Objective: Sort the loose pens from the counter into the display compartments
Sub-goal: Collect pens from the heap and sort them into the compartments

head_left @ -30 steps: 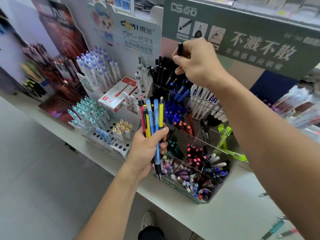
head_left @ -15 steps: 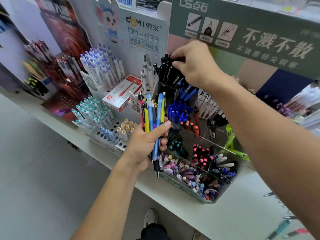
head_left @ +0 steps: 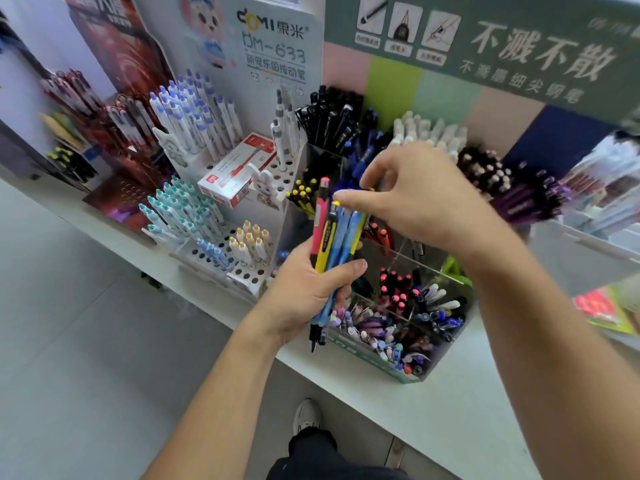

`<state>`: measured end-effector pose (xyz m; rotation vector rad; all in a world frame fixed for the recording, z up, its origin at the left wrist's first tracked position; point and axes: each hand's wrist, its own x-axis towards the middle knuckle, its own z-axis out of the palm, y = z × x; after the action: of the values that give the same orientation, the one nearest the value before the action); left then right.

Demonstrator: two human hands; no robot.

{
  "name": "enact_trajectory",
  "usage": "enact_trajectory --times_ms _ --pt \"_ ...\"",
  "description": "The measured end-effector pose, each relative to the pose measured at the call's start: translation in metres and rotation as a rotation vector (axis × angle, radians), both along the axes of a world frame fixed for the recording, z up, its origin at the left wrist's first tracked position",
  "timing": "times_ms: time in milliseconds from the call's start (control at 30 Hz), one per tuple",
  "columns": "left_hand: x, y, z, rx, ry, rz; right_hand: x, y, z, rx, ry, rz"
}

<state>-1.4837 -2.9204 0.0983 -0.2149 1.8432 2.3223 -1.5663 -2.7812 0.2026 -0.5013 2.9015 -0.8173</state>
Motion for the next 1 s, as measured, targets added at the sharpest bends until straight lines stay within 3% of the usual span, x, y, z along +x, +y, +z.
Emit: enact_trajectory --times_ms 167,333,400,533,667,867,1000 --pt "0.004 0.023 -0.004 -0.093 -0.012 -0.053 0.008 0.031 -0.027 -0.343 -0.239 -0.060" --pt "0.014 0.041 -0.012 0.287 -0.215 -0.038 0.021 0.059 -0.039 -0.507 -0.364 -0.066" --pt "0.021 0.045 -0.021 0.269 -0.275 0.028 0.031 0.068 -0.046 -0.532 -0.377 -0.043" --pt "0.035 0.041 -0.045 0.145 -0.265 0.301 0.052 0.075 -0.053 -0.555 -0.249 0.012" --pt "0.040 0.003 -0.059 0.218 -0.231 0.536 0.058 0.072 -0.036 -0.714 0.034 -0.065" --pt "0.044 -0.039 -0.065 0.398 -0.276 0.513 0.033 -0.006 -0.077 -0.458 0.362 -0.026" --pt "0.046 -0.042 -0.062 0.428 -0.261 0.451 0.015 -0.053 -0.105 -0.272 0.323 0.057"
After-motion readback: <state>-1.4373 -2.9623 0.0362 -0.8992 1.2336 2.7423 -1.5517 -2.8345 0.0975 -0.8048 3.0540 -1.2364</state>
